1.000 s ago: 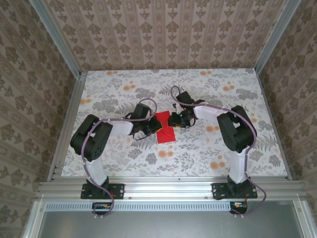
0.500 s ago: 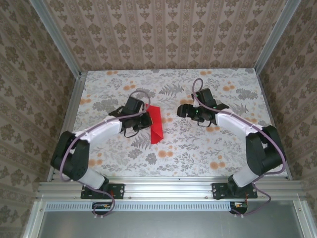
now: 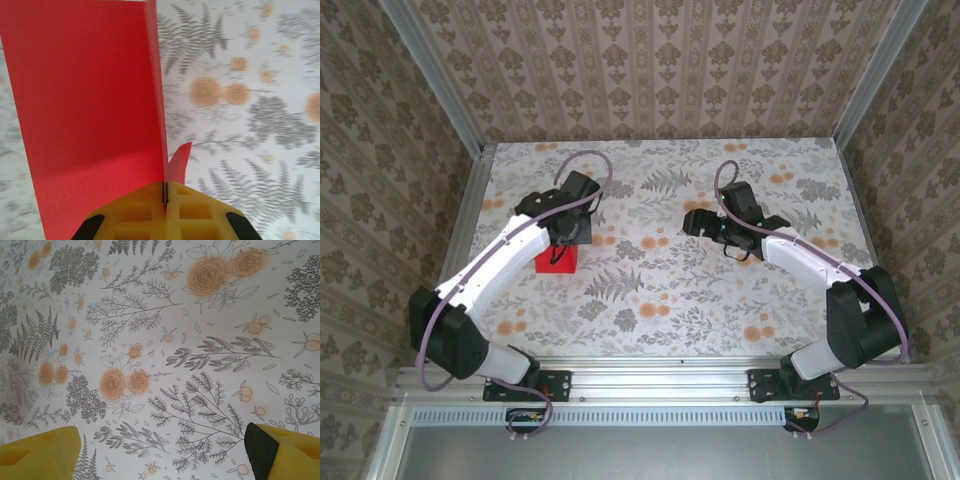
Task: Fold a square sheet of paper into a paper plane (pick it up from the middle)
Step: Turn over the paper at the center of the table.
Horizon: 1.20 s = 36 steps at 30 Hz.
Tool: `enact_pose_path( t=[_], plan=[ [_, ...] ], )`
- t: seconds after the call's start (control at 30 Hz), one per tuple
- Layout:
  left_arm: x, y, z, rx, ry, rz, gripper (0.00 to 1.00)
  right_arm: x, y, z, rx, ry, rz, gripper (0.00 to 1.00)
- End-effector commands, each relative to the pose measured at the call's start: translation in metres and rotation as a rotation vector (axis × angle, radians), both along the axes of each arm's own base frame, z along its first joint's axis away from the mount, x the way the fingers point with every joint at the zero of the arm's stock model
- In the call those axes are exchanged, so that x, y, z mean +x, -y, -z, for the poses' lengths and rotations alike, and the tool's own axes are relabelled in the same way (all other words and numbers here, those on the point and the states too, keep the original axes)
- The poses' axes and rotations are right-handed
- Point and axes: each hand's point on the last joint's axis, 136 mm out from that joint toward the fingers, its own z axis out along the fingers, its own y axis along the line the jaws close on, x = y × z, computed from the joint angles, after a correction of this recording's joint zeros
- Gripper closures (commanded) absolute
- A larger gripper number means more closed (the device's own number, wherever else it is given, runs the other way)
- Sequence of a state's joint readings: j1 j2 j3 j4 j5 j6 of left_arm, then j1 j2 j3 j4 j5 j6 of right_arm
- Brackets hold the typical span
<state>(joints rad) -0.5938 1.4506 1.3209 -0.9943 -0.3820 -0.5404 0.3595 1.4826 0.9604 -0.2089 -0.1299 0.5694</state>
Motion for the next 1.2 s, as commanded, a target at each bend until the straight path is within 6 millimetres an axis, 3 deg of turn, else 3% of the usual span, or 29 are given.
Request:
enact_pose_path(
  t=[0.0,0.1,0.4,0.6,0.67,0.83,1.03,1.17],
  plan=[
    [-0.001,-0.027,-0.002,0.298,-0.038,0.014,1.0,-0.001,0.015,-0.004,-0.018,0.017,0.068,0.12],
    [0.008,-0.015,0.007,0.385,-0.057,0.036,1.0,-0.001,0.022,-0.004,-0.019,0.01,0.095,0.12],
    [0.03,0.061,0.061,0.48,-0.119,0.155,1.0,-0.006,0.037,-0.003,-0.013,-0.002,0.143,0.12],
    [0.026,0.121,0.105,0.431,-0.165,0.215,0.99,-0.008,0.048,0.002,-0.019,-0.022,0.175,0.13],
    [0.021,0.137,0.116,0.395,-0.181,0.227,0.99,-0.01,0.054,-0.007,-0.016,0.003,0.196,0.13],
    [0.01,0.173,0.143,0.278,-0.243,0.264,0.95,-0.015,0.078,-0.003,-0.049,0.008,0.294,0.13],
    [0.007,0.199,0.145,0.216,-0.263,0.303,0.83,-0.018,0.088,0.006,-0.024,-0.011,0.339,0.13],
    [0.001,0.227,0.115,0.096,-0.25,0.384,0.68,-0.02,0.088,0.01,-0.003,-0.025,0.343,0.13]
  ],
)
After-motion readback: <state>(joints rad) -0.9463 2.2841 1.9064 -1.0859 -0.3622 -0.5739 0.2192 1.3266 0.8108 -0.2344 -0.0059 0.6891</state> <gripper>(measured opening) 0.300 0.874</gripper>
